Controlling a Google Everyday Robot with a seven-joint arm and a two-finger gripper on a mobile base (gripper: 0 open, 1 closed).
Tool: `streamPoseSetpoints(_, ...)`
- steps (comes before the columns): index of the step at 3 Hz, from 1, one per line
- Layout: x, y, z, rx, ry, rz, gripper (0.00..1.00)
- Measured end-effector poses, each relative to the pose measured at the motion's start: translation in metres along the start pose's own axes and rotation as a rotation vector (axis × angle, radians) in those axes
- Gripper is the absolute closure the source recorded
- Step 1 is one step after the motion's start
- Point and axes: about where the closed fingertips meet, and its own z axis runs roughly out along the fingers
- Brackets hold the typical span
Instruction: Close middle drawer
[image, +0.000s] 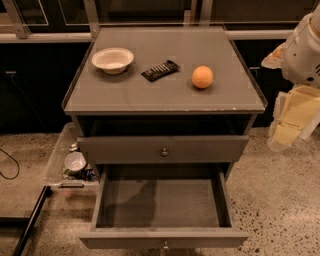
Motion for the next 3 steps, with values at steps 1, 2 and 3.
streamPoseSetpoints(1, 0.000, 0.000, 0.002, 0.004, -0.002, 0.002, 0.00)
streamPoseSetpoints(2, 0.013, 0.013, 0.035, -0.021, -0.015, 0.005, 0.00)
streamPoseSetpoints(3, 0.038, 0.040, 0.096, -0.051, -0.071, -0.023, 0.00)
